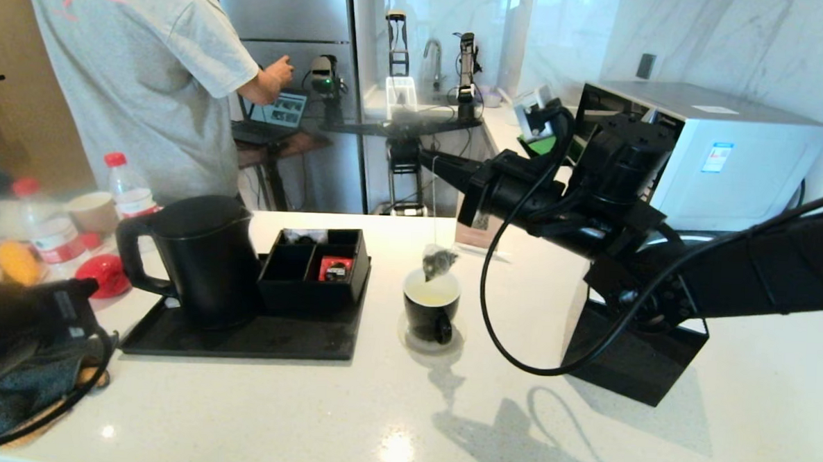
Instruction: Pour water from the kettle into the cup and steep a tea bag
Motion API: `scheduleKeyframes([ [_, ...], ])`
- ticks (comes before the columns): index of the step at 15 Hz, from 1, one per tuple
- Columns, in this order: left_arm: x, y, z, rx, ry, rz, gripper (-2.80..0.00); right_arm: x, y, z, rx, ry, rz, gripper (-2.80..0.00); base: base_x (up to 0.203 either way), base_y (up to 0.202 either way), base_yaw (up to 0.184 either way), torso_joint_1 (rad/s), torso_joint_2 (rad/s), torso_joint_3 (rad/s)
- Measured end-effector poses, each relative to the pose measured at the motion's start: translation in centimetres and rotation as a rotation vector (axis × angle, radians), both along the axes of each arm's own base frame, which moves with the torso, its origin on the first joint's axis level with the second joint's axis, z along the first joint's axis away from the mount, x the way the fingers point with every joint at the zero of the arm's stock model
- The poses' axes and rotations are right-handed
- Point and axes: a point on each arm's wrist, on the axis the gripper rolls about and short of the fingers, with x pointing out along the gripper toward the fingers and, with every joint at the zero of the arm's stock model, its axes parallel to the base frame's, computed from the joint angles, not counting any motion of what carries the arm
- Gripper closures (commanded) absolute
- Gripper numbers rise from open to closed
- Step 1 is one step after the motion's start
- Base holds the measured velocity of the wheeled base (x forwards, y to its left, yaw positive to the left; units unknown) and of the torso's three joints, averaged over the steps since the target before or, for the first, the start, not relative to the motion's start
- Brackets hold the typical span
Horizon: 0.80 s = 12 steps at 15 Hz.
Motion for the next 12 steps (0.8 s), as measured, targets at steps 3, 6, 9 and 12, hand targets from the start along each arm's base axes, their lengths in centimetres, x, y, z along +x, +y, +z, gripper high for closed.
scheduleKeyframes([
  [3,-2.8,0.2,-1.1,0.003,-0.014,0.026,0.0,0.0,0.0,0.0,0.0,0.0,0.0,0.0,0.0,0.0,0.0,0.0,0.0,0.0],
  [6,-5.4,0.1,-2.0,0.008,-0.047,0.033,0.0,0.0,-0.1,0.0,-0.013,-0.02,-0.007,0.0,0.0,0.0,0.0,0.0,0.0,0.0],
  [9,-8.0,-0.2,-3.6,0.013,-0.071,0.034,0.0,-0.2,-0.2,0.1,-0.019,-0.025,-0.009,0.0,0.0,0.0,0.0,0.0,0.0,0.0],
  [12,-10.2,-0.4,-5.3,0.017,-0.097,0.027,0.0,-0.2,-0.2,0.1,-0.019,-0.025,-0.009,0.0,0.0,0.0,0.0,0.0,0.0,0.0],
])
